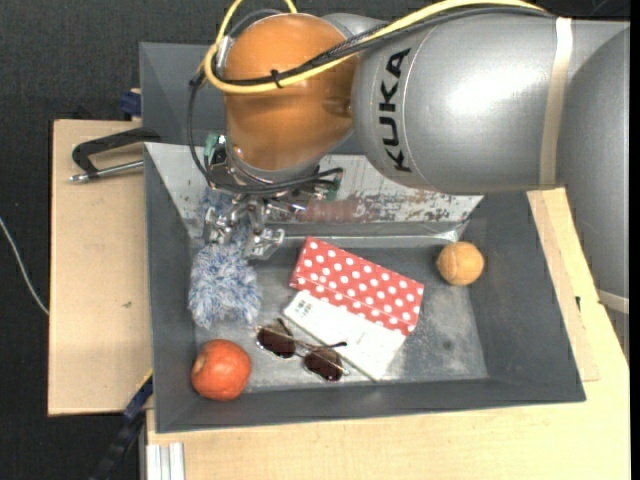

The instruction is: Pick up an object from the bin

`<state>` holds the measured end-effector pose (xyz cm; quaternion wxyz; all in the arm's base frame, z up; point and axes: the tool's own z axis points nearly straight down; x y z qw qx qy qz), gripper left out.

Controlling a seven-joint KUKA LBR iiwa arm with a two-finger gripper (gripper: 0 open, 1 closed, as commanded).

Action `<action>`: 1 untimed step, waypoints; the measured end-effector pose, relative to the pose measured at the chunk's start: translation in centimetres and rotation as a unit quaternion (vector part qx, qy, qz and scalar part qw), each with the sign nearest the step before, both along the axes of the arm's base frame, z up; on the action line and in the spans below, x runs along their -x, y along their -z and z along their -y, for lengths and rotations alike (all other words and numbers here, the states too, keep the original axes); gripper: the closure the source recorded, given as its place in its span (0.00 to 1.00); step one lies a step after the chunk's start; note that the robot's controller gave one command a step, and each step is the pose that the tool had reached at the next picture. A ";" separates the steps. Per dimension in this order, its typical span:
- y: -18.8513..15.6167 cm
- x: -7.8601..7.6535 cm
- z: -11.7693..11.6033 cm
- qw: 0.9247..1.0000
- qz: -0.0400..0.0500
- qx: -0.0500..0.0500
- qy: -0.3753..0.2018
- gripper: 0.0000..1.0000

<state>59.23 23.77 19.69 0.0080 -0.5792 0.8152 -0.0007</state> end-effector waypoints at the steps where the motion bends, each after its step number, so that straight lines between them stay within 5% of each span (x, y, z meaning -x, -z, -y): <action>1: 7.4 0.3 0.1 1.000 -0.008 0.003 0.000 1.00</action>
Offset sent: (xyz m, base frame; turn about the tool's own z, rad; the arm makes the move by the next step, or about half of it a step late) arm 0.0000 0.0001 0.0008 0.0001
